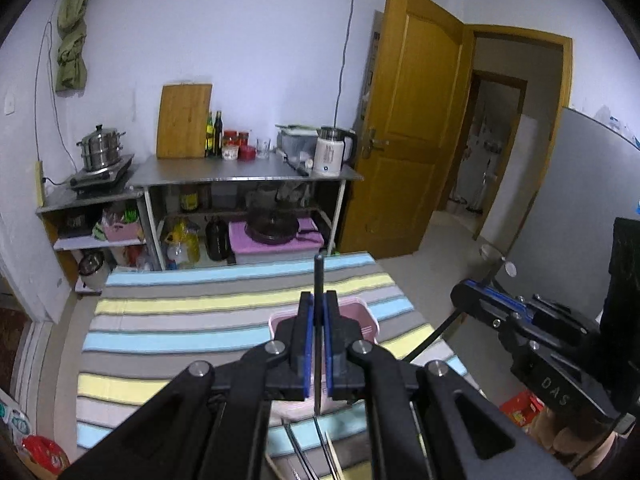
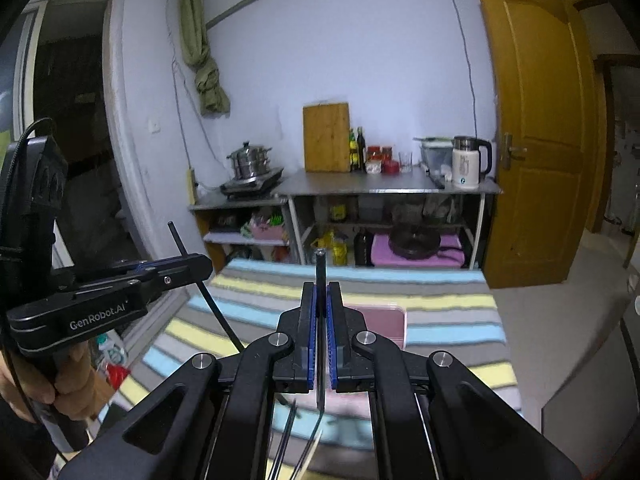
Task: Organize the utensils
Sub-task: 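Carry the black chopsticks into the pink basket and open both tools to release them, then move both tools back down to the remaining chopsticks on the cloth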
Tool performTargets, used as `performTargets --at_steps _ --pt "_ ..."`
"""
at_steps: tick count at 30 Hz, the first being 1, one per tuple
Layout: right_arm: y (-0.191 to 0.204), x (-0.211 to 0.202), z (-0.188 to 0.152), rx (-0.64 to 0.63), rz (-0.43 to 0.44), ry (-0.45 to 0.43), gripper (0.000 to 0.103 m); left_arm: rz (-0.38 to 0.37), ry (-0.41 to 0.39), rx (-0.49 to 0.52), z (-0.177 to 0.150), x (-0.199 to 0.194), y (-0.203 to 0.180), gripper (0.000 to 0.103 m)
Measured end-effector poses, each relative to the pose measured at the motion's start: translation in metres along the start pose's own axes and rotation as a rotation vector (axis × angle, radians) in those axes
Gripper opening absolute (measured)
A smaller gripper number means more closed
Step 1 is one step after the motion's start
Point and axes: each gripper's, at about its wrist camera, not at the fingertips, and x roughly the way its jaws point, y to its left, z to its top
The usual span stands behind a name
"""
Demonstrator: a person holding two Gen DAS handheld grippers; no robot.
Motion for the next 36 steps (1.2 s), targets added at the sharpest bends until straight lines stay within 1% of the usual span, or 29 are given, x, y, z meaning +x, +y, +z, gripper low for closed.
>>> performTargets --at_steps 5,8,10,14,20,21,22,24,27,30,35,36 --pt "-0.012 0.024 0.024 0.022 -0.004 -0.029 0.004 0.012 -0.011 0.012 0.017 0.028 0.0 0.005" --pt "-0.014 0.045 0.026 0.025 -0.006 -0.016 0.004 0.018 -0.002 0.016 0.018 0.048 0.002 0.005" --pt "-0.014 0.06 0.022 0.018 -0.01 0.005 0.004 0.016 0.015 0.01 0.015 0.06 0.004 0.005" --pt "-0.017 0.09 0.004 0.028 0.001 0.074 0.004 0.012 0.07 0.013 -0.001 0.084 0.008 0.005" --pt "-0.026 0.119 -0.024 0.051 0.002 0.162 0.004 0.03 0.129 -0.008 -0.024 0.102 0.019 0.006" --pt "-0.028 0.122 -0.027 0.056 -0.002 0.171 0.004 0.031 0.133 -0.011 -0.026 0.102 0.021 0.01" --pt "-0.03 0.123 -0.029 0.06 -0.003 0.177 0.004 0.031 0.135 -0.013 -0.027 0.102 0.022 0.018" --pt "-0.032 0.124 -0.032 0.061 -0.006 0.186 0.004 0.024 0.131 -0.024 -0.028 0.1 0.025 0.027" --pt "-0.032 0.12 -0.031 0.061 -0.007 0.175 0.005 0.017 0.116 -0.043 -0.028 0.092 0.029 0.038" --pt "-0.03 0.107 -0.028 0.064 -0.006 0.148 0.013 0.016 0.095 -0.061 -0.026 0.081 0.034 0.04" --pt "-0.028 0.077 -0.024 0.073 -0.013 0.097 0.014 0.022 0.048 -0.085 -0.028 0.048 0.041 0.044" --pt "-0.028 0.07 -0.023 0.077 -0.015 0.089 0.016 0.024 0.04 -0.089 -0.029 0.041 0.042 0.045"
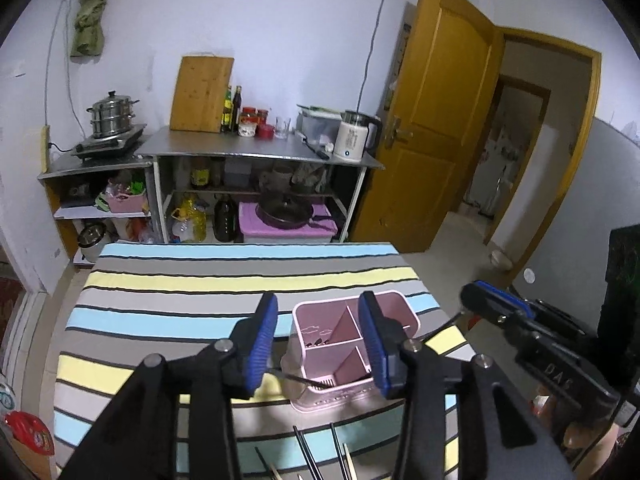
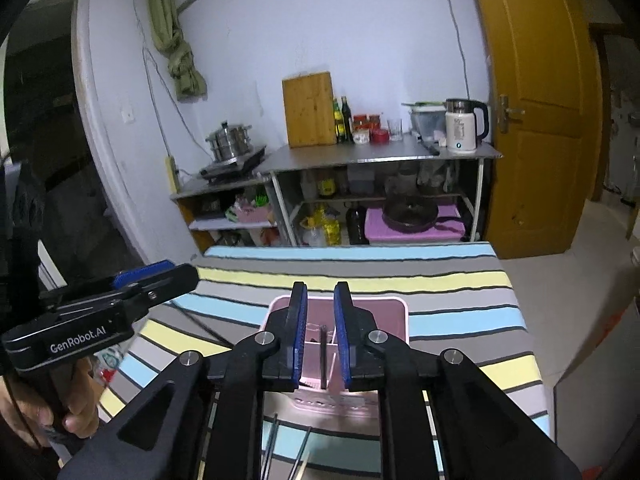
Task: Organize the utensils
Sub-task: 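Move both tools back down to the remaining chopsticks on the cloth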
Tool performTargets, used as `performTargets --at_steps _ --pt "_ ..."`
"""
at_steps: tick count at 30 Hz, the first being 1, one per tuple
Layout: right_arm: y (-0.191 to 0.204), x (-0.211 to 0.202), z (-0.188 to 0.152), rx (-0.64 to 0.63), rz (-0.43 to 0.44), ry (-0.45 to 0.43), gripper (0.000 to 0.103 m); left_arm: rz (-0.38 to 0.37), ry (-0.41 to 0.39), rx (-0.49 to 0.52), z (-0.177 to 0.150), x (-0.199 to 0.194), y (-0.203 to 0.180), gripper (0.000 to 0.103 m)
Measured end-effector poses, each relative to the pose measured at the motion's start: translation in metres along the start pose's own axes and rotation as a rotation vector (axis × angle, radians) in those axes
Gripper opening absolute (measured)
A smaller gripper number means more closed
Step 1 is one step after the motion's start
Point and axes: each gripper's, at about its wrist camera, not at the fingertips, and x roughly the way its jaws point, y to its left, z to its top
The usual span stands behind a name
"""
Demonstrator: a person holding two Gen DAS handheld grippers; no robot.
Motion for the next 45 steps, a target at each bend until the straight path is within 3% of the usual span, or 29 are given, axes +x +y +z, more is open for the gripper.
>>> performTargets --at_steps 2,9,16,23,30,38,45 --pt "0.001 -0.018 -0.003 0.008 -0.003 -0.022 0.024 0.006 -0.029 0.0 -0.003 -0.017 0.002 0.045" --pt "0.013 -0.075 -0.039 0.002 0.012 -0.058 0.025 0.01 -0.106 -0.002 -0.047 -0.077 0.003 0.045" --pt "0.024 -0.116 -0.102 0.01 0.022 -0.038 0.025 0.018 -0.092 -0.009 -0.115 -0.106 -0.003 0.045" --pt "0.029 -0.131 -0.161 0.035 0.007 0.03 0.025 0.028 -0.036 -0.06 -0.178 -0.116 -0.002 0.045" --pt "0.033 -0.12 -0.202 0.039 0.02 0.127 0.025 0.049 0.035 -0.071 -0.214 -0.111 -0.002 0.045" --pt "0.039 -0.098 -0.211 0.033 0.022 0.18 0.025 0.072 0.099 -0.099 -0.229 -0.085 0.009 0.044" --pt "0.032 -0.071 -0.218 0.058 0.016 0.236 0.023 0.079 0.2 -0.148 -0.245 -0.044 0.028 0.033"
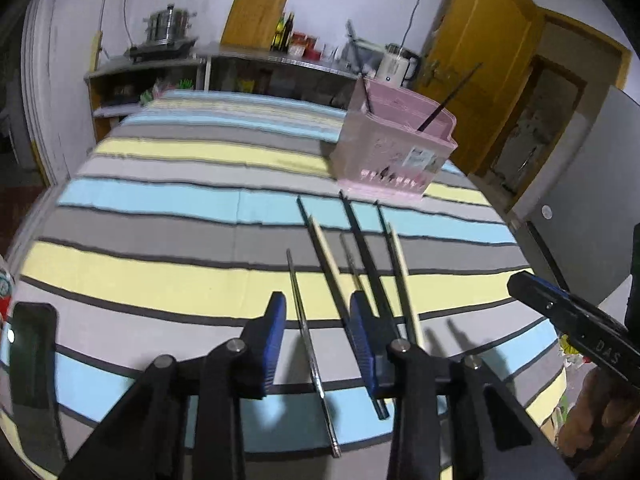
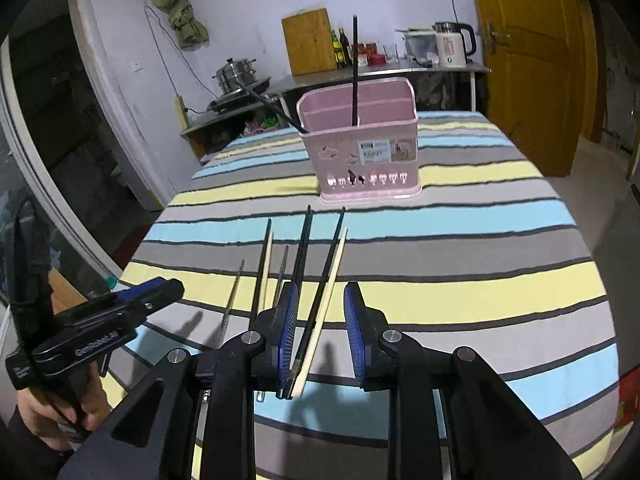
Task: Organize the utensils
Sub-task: 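Move both tools back down to the remaining chopsticks on the cloth, then grasp a silver metal chopstick with the left tool while the right tool grasps a wooden chopstick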
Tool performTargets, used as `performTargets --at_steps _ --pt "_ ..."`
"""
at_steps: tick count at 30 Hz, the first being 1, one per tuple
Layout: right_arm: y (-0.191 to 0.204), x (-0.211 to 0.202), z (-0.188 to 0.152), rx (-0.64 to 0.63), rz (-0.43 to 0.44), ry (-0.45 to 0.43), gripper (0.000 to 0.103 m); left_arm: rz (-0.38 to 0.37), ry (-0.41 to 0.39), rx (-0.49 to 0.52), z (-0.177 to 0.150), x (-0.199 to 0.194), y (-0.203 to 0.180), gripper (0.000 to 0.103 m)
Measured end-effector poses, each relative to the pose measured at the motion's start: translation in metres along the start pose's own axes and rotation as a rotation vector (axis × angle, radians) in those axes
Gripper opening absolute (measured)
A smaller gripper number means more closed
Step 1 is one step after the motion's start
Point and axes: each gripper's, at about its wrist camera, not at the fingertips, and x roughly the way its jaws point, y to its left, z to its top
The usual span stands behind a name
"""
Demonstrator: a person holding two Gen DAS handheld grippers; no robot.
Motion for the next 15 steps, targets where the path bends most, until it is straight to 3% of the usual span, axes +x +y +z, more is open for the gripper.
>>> performTargets --at_steps 15 --pt "-0.006 0.094 0.015 0.027 -0.001 0.135 0.013 0.046 0.119 -0.026 0.009 0.071 0.015 0.027"
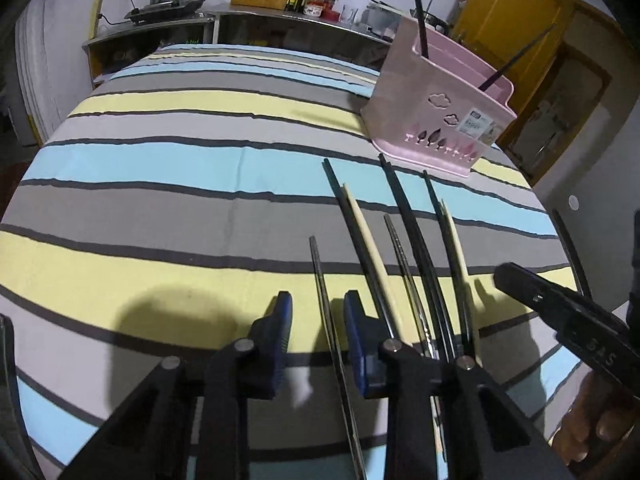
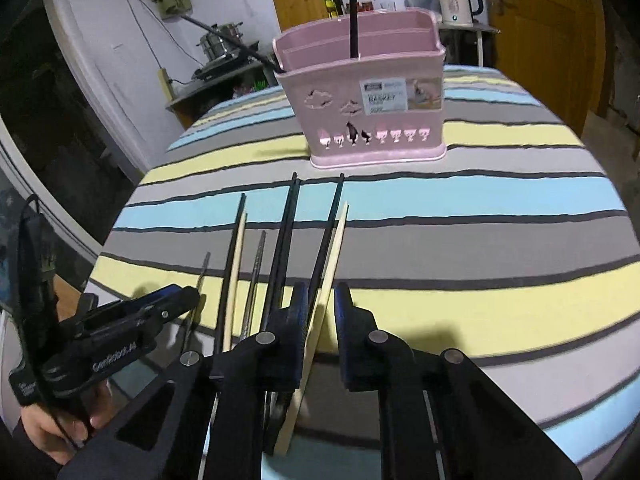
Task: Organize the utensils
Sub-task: 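Grasp a silver metal chopstick with the left tool while the right tool grasps a wooden chopstick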
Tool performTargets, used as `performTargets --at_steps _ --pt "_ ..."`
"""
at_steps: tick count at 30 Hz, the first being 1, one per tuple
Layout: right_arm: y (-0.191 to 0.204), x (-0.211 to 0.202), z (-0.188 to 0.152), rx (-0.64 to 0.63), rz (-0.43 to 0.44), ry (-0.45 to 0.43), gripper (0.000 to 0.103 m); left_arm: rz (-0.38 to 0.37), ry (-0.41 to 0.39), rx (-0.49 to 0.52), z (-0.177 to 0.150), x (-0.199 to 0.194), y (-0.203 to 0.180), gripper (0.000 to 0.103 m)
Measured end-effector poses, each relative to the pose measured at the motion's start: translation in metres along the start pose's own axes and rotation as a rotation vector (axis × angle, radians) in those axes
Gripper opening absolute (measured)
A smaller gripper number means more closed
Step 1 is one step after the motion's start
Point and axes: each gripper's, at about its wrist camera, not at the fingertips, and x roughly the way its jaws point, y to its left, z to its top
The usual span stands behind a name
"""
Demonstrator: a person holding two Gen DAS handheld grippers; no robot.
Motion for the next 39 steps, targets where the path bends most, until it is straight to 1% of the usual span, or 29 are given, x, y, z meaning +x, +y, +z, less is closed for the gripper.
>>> performTargets --at_steps 3,6,10,15,18,23,29,31,33,36,39 --pt "-0.001 0.019 0.005 0.004 -0.006 0.025 0.013 0.013 -0.005 0.016 0.002 0.003 -0.002 0.026" --pt "-0.003 0.033 0.008 0.008 -0.014 0.044 0.012 0.037 -0.008 0.027 0.003 0.005 -0.002 0.019" --pt "-0.005 0.04 0.015 0.012 -0.025 0.036 0.01 0.046 -0.017 0.032 0.003 0.007 -0.001 0.015" --pt "-0.011 0.043 0.017 0.024 -0.024 0.041 0.009 0.045 -0.02 0.029 0.005 0.009 0.0 0.013" --pt "-0.008 0.045 0.018 0.015 -0.039 0.05 0.009 0.054 -0.019 0.036 0.005 0.009 -0.001 0.013" --pt "-0.001 0.056 0.029 -0.005 -0.081 0.089 0.009 0.096 0.0 0.09 0.009 0.013 -0.009 0.013" --pt "-0.002 0.062 0.036 -0.003 -0.082 0.107 0.007 0.121 0.016 0.127 0.011 0.015 -0.013 0.011" --pt "-0.003 0.061 0.036 -0.001 -0.075 0.106 0.006 0.118 0.023 0.126 0.012 0.015 -0.012 0.008" --pt "-0.007 0.057 0.036 0.018 -0.055 0.102 0.005 0.095 0.032 0.111 0.015 0.014 -0.011 0.005" --pt "-0.01 0.046 0.035 0.027 -0.037 0.081 0.005 0.078 0.029 0.095 0.017 0.01 -0.01 0.005" --pt "-0.013 0.032 0.034 0.03 -0.024 0.059 0.005 0.054 0.006 0.09 0.02 -0.001 -0.012 0.005"
